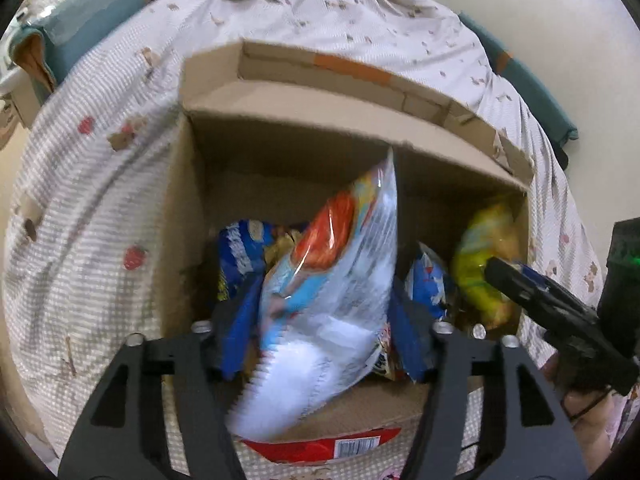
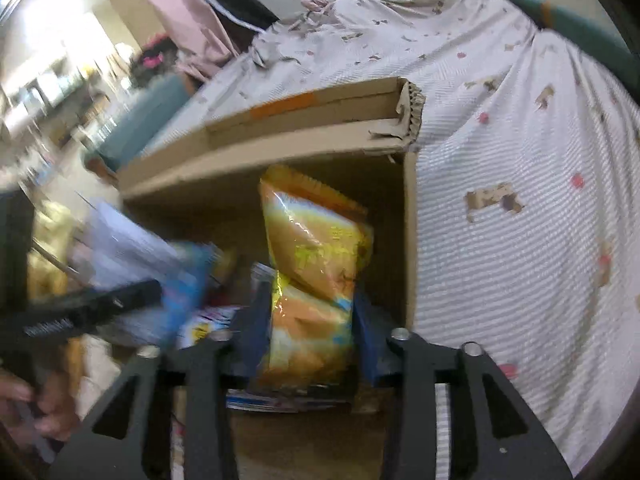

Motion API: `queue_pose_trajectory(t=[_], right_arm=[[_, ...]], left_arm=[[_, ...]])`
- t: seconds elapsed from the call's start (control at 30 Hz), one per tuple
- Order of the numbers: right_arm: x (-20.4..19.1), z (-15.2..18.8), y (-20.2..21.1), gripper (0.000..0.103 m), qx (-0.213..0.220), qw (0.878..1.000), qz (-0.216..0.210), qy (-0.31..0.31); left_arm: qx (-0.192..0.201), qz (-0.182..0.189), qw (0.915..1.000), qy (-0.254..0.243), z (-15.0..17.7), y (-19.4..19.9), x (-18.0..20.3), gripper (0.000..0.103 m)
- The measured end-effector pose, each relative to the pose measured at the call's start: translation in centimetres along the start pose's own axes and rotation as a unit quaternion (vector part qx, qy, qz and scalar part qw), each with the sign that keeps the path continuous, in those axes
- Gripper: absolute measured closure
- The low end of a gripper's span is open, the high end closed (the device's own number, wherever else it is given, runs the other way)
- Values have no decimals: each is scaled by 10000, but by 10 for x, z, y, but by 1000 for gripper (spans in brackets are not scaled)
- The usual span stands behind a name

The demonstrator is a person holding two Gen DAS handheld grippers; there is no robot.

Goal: Organize snacks
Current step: 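Release the white chip bag and yellow chip bag into the box with both tools, then grasp the red bag with the left tool while the right tool grasps the chocolate bar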

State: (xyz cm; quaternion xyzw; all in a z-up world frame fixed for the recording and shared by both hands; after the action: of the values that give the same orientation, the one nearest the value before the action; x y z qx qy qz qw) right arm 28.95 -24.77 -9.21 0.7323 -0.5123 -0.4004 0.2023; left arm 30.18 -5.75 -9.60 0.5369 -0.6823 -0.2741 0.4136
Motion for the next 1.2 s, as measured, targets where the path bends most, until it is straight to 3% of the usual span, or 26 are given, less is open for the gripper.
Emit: queue_pose_trajectory(t=[0.03,0.07,0.23,0.33,0.67,0.97,1.1,1.2], right_arm=[[-3,-4,5,24,121,9995,-274,-141],[-6,-7,11,21,239,9985,-450,-200],[-7,-16,33,21,697,9973,-195,82],[3,-18,40,21,770,9965,-229,-215],[14,-17,47,21,723,9956,-324,-496],[9,-2,62,21,642,9965,-300,-438],[6,8,71,21,612,9968,-273,-437],[3,19,78,21,531,9968,-309,-514]], left_arm=[[126,-48,9999,-15,-4,5,0,33],[266,-85,9996,-34,-9,12,-1,28],[973,-455,9942,51,-28,46,-15,26],[1206,-254,9921,216,-36,61,-21,26],[869,-351,9950,341,-25,52,-33,26],[814,-468,9956,-12,-2,61,-20,26],[847,-517,9951,52,15,74,-24,26],[651,-487,9965,169,41,74,-29,26]])
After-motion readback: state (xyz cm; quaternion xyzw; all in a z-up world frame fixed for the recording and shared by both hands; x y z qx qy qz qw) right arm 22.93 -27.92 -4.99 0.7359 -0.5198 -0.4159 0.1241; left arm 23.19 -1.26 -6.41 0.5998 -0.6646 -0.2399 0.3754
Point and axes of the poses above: each gripper's, at about its wrist camera, not at the fingertips, and y roughly against the way its jaws point, x to its right, z to its underside, the point moved 8 cm from there along -y, roughly the way its jaws point, and after that the axes turned 4 degrees about x, right-handed, at the moved point
